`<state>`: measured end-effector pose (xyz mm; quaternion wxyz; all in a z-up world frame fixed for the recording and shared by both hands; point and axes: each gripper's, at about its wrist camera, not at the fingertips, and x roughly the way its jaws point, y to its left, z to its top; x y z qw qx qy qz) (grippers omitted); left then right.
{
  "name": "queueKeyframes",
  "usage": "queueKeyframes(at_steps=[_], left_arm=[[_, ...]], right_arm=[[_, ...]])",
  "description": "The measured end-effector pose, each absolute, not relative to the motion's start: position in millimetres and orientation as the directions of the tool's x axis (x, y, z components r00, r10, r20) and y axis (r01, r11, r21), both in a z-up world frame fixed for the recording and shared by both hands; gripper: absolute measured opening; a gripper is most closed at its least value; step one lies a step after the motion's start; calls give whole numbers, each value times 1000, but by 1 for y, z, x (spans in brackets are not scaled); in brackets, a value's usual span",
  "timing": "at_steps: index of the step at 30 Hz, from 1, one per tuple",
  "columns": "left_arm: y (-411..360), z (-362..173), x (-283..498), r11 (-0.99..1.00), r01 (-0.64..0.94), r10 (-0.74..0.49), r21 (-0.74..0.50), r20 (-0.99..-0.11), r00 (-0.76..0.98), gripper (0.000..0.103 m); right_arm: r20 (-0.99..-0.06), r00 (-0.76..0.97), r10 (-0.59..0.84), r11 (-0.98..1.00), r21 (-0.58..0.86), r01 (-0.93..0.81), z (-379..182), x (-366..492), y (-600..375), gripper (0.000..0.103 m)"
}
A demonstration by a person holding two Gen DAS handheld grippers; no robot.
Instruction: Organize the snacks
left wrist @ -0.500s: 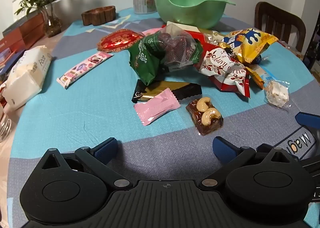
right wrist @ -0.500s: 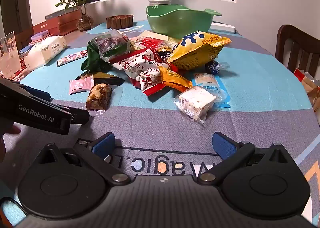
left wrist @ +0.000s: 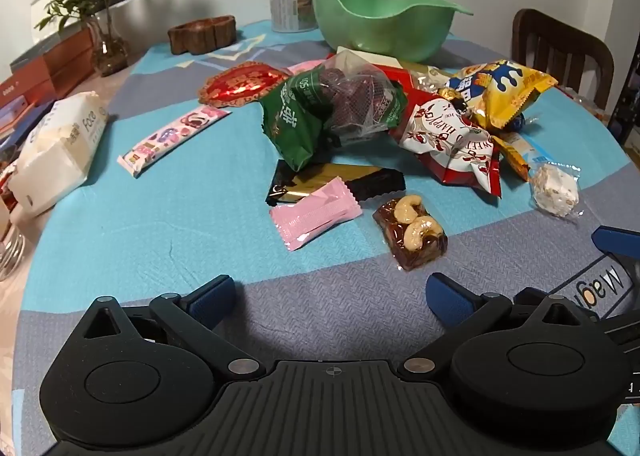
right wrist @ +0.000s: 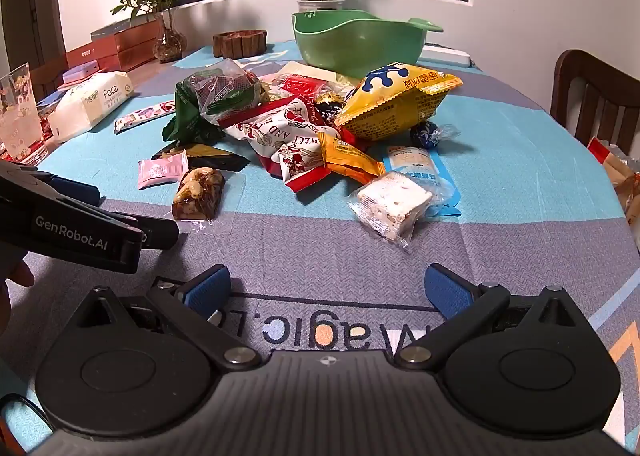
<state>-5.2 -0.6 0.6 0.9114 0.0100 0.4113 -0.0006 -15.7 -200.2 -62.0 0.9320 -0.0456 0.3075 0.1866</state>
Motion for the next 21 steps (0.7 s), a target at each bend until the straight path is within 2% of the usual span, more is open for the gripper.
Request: queueKeyframes(at_steps=[21], left_arm=[[0,1,-4,1000,19,-1,16,-753,657,103]], right_arm=[[-590,742,320,926,30,-376,-62,-16,-200,103]])
